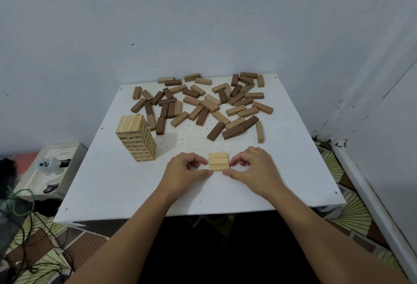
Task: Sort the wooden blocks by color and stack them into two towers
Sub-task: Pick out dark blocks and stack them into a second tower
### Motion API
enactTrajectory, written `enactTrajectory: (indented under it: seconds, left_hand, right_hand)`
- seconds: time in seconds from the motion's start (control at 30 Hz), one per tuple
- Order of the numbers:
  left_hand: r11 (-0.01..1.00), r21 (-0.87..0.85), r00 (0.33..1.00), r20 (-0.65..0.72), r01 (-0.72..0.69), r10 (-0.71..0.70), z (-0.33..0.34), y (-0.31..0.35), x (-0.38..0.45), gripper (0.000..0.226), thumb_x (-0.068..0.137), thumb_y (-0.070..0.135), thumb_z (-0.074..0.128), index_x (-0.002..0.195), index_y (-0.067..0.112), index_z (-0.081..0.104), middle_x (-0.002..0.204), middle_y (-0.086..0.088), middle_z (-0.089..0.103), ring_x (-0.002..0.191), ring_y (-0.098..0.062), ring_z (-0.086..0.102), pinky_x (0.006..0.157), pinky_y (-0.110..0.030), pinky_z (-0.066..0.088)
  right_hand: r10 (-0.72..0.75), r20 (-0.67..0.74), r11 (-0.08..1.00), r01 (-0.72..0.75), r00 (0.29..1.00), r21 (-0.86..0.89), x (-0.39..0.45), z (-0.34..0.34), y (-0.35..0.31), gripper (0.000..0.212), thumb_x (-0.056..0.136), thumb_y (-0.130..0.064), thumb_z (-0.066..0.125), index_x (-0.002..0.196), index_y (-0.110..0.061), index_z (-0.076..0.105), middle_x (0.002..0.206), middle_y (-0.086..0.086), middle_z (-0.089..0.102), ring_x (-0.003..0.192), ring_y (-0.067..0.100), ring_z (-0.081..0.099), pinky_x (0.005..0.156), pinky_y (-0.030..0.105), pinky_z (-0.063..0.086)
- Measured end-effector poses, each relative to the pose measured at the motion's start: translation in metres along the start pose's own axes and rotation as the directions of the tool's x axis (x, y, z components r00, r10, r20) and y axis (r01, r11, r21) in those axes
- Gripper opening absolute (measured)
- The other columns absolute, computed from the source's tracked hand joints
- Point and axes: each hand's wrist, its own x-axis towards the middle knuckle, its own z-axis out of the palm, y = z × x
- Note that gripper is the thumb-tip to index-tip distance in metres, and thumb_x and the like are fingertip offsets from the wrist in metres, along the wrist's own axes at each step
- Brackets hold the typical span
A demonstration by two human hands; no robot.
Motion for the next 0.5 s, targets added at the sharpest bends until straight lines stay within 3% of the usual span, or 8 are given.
enactTrajectory:
  seconds: [0.33, 0.4, 0.5]
  left_hand:
    - [1.000, -0.014, 1.000, -0.004, 0.003, -0.003, 0.0005, -0.0005, -0.0002, 0.028, 0.073, 0.029, 0.093, 0.096, 0.031, 0.076, 0.092, 0.004, 0.065, 0.078, -0.007, 0.052, 0.073, -0.022, 0.043]
    - [1.000, -0.001, 1.000, 0.017, 0.021, -0.021, -0.0014, 0.0013, 0.0008, 0.041, 0.074, 0.031, 0.092, 0.107, 0.034, 0.068, 0.095, 0.001, 0.065, 0.080, -0.009, 0.054, 0.074, -0.025, 0.044]
    - [0.986, 0.169, 0.994, 0.110, 0.008, -0.027, -0.0082, 0.0082, 0.0087, 0.065, 0.076, 0.042, 0.089, 0.129, 0.043, 0.053, 0.094, 0.003, 0.063, 0.085, -0.012, 0.059, 0.080, -0.031, 0.049]
  right_hand:
    - [-0.004, -0.007, 1.000, 0.005, 1.000, 0.019, -0.0006, -0.0003, -0.0005, 0.031, 0.070, -0.066, 0.082, 0.087, -0.044, 0.069, 0.089, -0.019, 0.057, 0.094, 0.003, 0.053, 0.084, 0.030, 0.049]
    - [0.000, -0.018, 1.000, 0.000, 1.000, 0.020, 0.0001, -0.0014, -0.0004, 0.040, 0.068, -0.066, 0.084, 0.095, -0.042, 0.067, 0.092, -0.018, 0.056, 0.093, 0.003, 0.054, 0.084, 0.030, 0.051]
    - [0.014, 0.016, 1.000, -0.014, 1.000, 0.013, 0.0024, -0.0050, -0.0024, 0.062, 0.070, -0.063, 0.085, 0.123, -0.042, 0.062, 0.099, -0.017, 0.054, 0.097, 0.006, 0.052, 0.090, 0.032, 0.051]
